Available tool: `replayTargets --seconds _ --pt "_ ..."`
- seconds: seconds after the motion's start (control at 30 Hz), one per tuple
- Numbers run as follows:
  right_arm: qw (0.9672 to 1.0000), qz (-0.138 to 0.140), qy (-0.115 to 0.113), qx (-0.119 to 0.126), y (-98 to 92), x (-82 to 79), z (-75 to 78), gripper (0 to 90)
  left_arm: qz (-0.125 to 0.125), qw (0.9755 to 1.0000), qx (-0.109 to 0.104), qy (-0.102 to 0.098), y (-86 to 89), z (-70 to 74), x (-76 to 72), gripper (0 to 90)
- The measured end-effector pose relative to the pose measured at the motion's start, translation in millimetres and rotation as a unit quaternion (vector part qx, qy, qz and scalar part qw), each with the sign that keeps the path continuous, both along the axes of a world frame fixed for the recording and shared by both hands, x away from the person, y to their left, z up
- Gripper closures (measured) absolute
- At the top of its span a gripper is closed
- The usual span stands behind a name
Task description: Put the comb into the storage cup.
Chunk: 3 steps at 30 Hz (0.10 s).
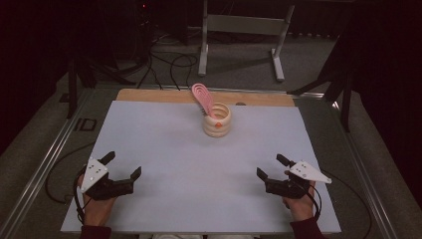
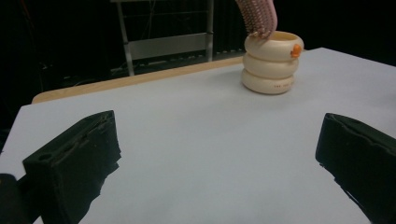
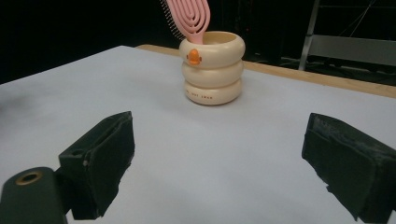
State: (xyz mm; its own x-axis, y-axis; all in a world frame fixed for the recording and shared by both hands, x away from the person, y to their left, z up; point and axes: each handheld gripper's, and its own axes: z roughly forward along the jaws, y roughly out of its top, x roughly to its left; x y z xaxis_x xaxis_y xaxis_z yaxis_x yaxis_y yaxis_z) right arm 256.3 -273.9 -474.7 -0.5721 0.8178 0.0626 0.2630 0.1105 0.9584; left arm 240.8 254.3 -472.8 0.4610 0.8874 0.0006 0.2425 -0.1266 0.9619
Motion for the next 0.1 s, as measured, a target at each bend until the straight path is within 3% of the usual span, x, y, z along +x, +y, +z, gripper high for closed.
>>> replayTargets --seconds 0.1 --pt "1.0000 -0.002 0.000 -0.002 -0.1 -0.4 -0.1 9.5 0.010 0.9999 -0.001 -0.001 1.5 0.3 -0.1 0.1"
